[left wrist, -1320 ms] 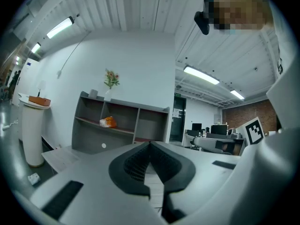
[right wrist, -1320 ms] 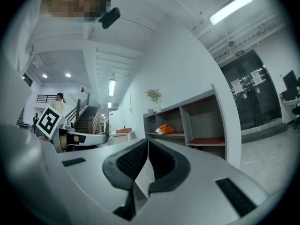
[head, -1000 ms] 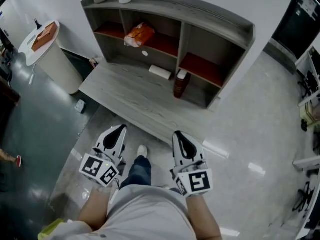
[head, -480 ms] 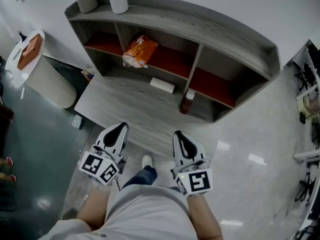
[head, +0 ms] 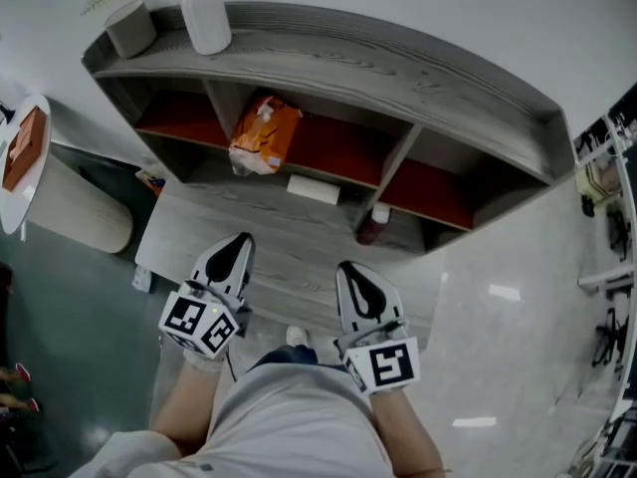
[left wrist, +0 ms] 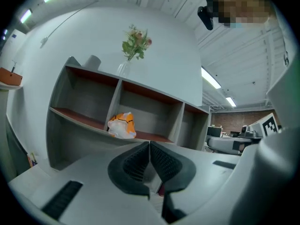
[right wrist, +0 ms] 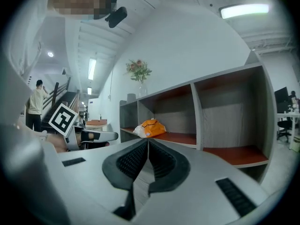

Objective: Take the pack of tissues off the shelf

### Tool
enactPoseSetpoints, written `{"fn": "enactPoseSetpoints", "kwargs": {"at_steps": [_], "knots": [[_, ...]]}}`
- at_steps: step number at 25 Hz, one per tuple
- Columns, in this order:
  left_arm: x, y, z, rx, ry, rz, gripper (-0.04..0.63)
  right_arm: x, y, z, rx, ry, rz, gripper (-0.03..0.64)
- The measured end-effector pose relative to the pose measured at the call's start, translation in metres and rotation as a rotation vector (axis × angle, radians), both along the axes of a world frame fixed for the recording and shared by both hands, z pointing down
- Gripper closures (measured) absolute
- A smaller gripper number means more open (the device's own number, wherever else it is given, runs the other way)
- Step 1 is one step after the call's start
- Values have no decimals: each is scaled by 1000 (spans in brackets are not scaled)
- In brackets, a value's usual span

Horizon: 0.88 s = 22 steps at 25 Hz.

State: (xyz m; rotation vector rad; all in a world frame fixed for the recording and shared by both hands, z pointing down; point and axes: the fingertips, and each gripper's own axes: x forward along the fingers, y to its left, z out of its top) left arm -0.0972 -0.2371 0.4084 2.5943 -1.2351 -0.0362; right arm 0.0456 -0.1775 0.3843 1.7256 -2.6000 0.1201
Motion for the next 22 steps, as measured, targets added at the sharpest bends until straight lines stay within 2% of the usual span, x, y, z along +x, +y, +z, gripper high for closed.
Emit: {"fn": "enactPoseSetpoints", "kwargs": {"at_steps": [8, 13, 17, 22], "knots": [[15, -65, 16, -71, 106, 45, 568, -11, -19, -2, -3, 33, 58, 595], [22, -103, 26, -147, 191, 15, 456, 3, -20, -4, -16, 52, 123, 595], [29, -126, 37, -182, 187, -8, 428, 20, -18, -4, -28, 76, 179, 595], [34, -146, 43, -198, 190, -42, 428, 35, -20, -3, -32, 100, 205, 595]]}}
